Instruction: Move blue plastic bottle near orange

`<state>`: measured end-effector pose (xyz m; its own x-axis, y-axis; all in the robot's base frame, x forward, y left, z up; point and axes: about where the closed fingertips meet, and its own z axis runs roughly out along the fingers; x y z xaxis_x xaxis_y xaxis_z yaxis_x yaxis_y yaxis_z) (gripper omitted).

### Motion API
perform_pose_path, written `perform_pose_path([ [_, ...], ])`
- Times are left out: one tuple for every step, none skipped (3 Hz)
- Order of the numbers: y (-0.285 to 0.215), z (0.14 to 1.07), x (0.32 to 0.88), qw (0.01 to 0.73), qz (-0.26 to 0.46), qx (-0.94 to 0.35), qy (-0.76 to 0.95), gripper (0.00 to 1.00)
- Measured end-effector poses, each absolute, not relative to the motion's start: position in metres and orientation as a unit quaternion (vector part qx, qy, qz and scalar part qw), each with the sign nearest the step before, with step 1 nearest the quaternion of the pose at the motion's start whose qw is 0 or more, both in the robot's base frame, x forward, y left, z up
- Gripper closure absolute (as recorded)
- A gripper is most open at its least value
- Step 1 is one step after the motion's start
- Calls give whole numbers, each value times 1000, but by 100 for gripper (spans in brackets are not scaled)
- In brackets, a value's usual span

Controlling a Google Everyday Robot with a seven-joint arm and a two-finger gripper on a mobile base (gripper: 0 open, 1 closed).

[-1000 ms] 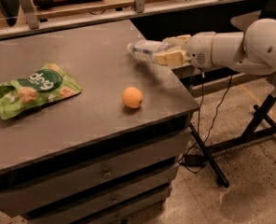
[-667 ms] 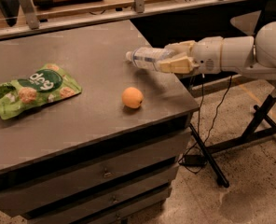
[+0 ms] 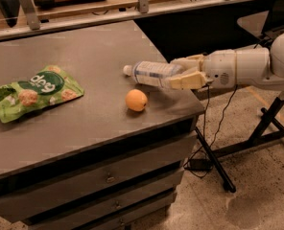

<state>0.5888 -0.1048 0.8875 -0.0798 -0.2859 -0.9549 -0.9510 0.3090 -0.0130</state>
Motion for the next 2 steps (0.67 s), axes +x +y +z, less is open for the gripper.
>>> perform_pose_path([
  [-105,881,585,468,358,-485,646,86],
  [-98,877,583,459,366,-489,645,54],
])
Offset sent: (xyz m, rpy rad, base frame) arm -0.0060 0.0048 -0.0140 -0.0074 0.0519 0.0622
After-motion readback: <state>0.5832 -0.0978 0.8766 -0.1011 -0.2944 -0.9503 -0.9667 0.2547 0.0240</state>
